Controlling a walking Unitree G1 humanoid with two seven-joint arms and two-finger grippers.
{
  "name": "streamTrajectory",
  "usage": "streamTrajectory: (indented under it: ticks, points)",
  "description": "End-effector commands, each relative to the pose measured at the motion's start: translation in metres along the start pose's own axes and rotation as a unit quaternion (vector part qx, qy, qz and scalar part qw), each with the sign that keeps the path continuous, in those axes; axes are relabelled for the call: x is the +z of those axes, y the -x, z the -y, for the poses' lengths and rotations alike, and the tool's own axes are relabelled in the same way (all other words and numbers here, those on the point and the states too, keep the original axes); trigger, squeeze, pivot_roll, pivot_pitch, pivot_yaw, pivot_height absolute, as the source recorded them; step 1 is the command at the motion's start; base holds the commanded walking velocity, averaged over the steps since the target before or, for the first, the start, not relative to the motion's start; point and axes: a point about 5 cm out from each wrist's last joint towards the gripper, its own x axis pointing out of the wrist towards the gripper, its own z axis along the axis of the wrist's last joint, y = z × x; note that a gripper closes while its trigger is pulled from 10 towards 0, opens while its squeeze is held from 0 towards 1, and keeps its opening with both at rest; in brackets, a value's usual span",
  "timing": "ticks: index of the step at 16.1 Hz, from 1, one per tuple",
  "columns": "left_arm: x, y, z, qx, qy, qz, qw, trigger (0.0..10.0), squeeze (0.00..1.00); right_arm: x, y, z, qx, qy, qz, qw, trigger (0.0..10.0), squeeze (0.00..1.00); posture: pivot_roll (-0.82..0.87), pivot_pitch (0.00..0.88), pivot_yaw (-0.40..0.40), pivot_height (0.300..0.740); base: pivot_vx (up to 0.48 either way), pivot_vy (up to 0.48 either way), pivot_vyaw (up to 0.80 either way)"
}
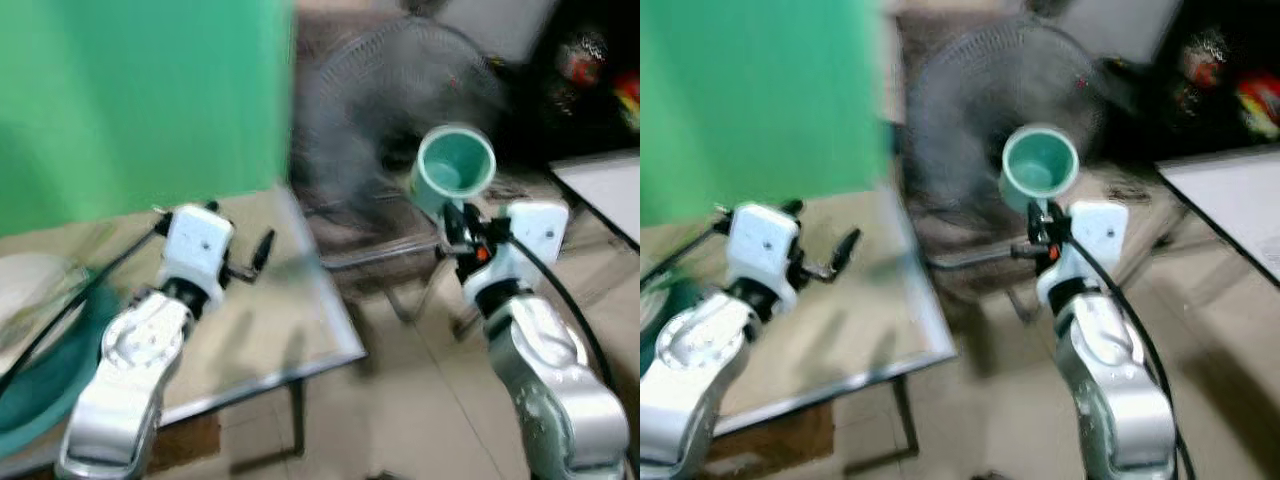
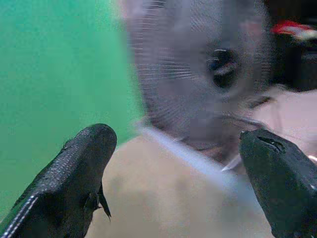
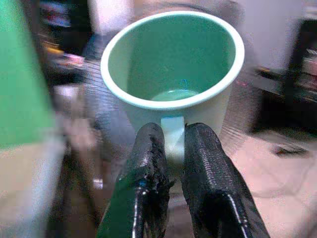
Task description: Setting the table
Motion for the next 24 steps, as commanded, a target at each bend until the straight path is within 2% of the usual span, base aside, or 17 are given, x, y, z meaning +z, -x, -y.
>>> streamTrajectory:
  ticks: [1, 4, 9, 12, 15, 18, 21, 24]
  points:
    - [0.001, -0.001, -0.001, 0.002, -0.003, 0.006, 1.0, 10.0, 0.26, 0.002, 0.0, 0.003, -0.016, 0.007, -0.002, 1.0, 10.0, 0.0, 0.13, 0.0, -0.009, 0.74, 0.0, 0.0, -0.8]
    - [0.006, -0.003, 0.002, -0.007, 0.001, 0.014, 1.0, 10.0, 0.26, 0.001, 0.001, 0.003, -0.018, 0.006, -0.01, 1.0, 10.0, 0.0, 0.13, 0.0, -0.005, 0.74, 0.0, 0.0, -0.8]
    - [0.0, -0.001, -0.005, 0.002, 0.013, 0.006, 1.0, 10.0, 0.26, -0.017, 0.008, 0.004, -0.053, -0.002, -0.057, 0.997, 10.0, 0.0, 0.1, 0.0, 0.011, 0.74, 0.0, 0.0, -0.8]
    - [0.0, -0.008, -0.005, 0.009, 0.013, 0.009, 1.0, 10.0, 0.25, -0.017, 0.008, 0.007, -0.059, -0.002, -0.07, 0.996, 10.0, 0.0, 0.1, 0.0, 0.023, 0.74, 0.0, 0.0, -0.79]
    - [-0.004, -0.008, -0.013, 0.039, 0.019, 0.003, 0.999, 10.0, 0.23, -0.022, 0.012, 0.006, -0.049, 0.025, -0.097, 0.994, 10.0, 0.0, 0.09, 0.0, 0.037, 0.74, 0.0, 0.0, -0.78]
    - [-0.006, -0.007, -0.014, 0.042, 0.029, 0.004, 0.999, 10.0, 0.23, -0.036, 0.017, 0.009, -0.063, 0.04, -0.14, 0.987, 10.0, 0.0, 0.09, 0.0, 0.029, 0.74, 0.0, 0.0, -0.78]
    - [-0.006, -0.008, -0.011, 0.036, 0.027, 0.004, 0.999, 10.0, 0.23, -0.038, 0.018, 0.014, -0.064, 0.045, -0.147, 0.986, 10.0, 0.0, 0.09, 0.0, 0.019, 0.74, 0.0, -0.174, -0.67]
    - [-0.007, -0.007, -0.009, 0.031, 0.024, 0.001, 0.999, 10.0, 0.23, -0.034, 0.02, 0.012, -0.056, 0.042, -0.141, 0.988, 10.0, 0.0, 0.09, 0.0, 0.019, 0.74, 0.0, -0.269, -0.14]
